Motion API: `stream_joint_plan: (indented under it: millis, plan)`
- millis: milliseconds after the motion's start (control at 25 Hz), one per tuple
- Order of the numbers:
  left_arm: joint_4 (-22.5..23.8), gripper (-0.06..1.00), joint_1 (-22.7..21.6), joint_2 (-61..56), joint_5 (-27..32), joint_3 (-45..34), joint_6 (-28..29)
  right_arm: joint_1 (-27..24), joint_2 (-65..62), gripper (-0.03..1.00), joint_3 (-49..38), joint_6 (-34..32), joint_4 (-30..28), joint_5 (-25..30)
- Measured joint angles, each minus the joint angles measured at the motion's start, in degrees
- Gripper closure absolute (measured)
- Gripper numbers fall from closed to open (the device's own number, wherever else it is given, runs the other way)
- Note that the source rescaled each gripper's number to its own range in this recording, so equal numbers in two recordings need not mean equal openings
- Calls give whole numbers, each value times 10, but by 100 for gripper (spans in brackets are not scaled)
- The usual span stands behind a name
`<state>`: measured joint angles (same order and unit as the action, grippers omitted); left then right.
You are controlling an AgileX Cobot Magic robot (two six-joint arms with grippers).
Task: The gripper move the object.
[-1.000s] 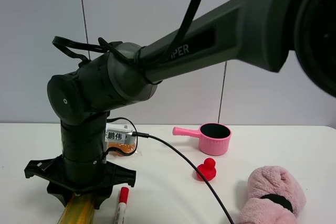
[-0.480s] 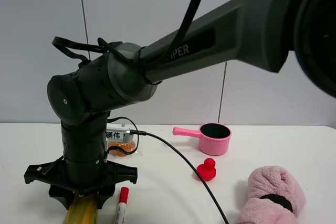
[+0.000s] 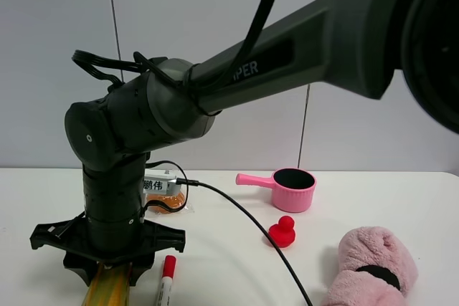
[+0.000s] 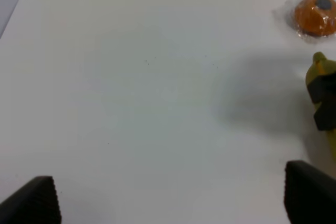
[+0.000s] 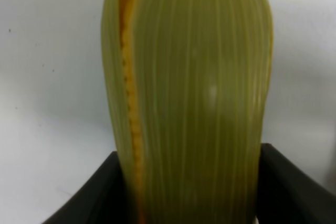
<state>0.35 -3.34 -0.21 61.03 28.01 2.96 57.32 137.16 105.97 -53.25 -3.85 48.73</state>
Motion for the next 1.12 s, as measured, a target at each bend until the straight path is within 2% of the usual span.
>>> stream_joint_plan:
  millis: [120,320,640,840,1000,1120]
  plan:
    - [0,-6,0,0,0,0,0,0,0,92,0,0,6,0]
    - [0,-6,0,0,0,0,0,0,0,70,0,0,7,5]
    - [0,-6,0,0,0,0,1,0,0,65,0,0,6,17]
    - [0,-6,0,0,0,0,1,0,-2,50,0,2,18,17]
    - [0,-6,0,0,0,0,1,0,-42,47,0,68,14,14]
    - [0,-6,0,0,0,0,1,0,-107,46,0,166,-9,15]
